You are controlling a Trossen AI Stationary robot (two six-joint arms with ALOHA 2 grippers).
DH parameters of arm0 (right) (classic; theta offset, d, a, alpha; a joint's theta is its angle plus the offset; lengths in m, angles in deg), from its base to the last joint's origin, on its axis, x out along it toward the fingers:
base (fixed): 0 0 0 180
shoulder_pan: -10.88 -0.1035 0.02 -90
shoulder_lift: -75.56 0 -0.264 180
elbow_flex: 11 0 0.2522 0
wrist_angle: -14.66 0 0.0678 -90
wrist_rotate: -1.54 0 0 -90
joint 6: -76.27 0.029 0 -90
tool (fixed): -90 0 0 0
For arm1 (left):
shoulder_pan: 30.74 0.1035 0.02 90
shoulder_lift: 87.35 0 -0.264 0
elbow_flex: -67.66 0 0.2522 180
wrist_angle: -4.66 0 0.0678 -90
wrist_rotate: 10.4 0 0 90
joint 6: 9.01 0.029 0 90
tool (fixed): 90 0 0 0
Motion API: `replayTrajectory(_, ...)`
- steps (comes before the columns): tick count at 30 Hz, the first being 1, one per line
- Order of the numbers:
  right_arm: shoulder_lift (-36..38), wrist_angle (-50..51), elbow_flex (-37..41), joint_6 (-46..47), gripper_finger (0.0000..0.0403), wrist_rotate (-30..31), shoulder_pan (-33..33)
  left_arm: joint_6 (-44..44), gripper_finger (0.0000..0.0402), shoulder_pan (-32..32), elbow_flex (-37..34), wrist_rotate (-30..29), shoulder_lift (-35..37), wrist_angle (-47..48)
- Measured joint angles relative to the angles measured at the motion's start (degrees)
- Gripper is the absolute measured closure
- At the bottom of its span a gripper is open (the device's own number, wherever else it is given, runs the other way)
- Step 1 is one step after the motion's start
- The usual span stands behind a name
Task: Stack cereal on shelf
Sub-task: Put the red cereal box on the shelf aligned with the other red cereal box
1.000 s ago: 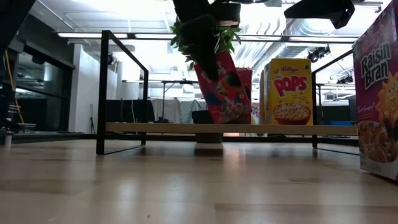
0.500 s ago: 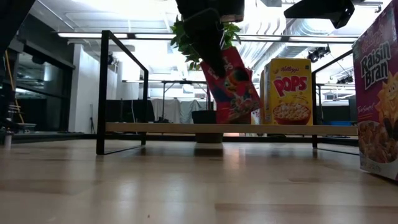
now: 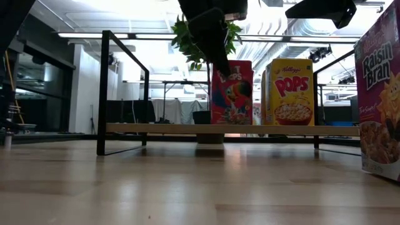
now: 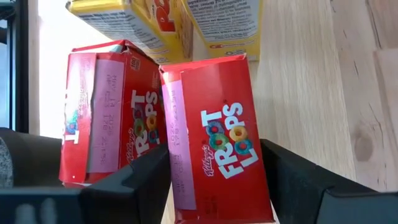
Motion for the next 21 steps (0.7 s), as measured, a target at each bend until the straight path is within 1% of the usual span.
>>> replayTrajectory(4, 0.00, 0.00, 0.00, 0.00, 0.0167, 0.00, -0.01, -0.02, 0.0179, 0.00, 0.00, 0.01, 0.40, 0.32)
replayTrajectory(10, 0.00, 0.02, 0.00, -0.01, 0.0167, 0.00, -0.02, -0.88, 0.0179, -0.16, 0.00, -0.01, 3.01, 1.30)
replayTrajectory(17, 0.00, -0.01, 0.00, -0.28, 0.0167, 0.00, 0.01, -1.74, 0.0179, -0.44, 0.01, 0.00, 8.09, 3.34)
replayTrajectory(21, 0.00, -0.01, 0.00, -0.27, 0.0167, 0.00, -0.01, -4.19, 0.0179, -0.42, 0.05, -0.27, 11.51, 4.98)
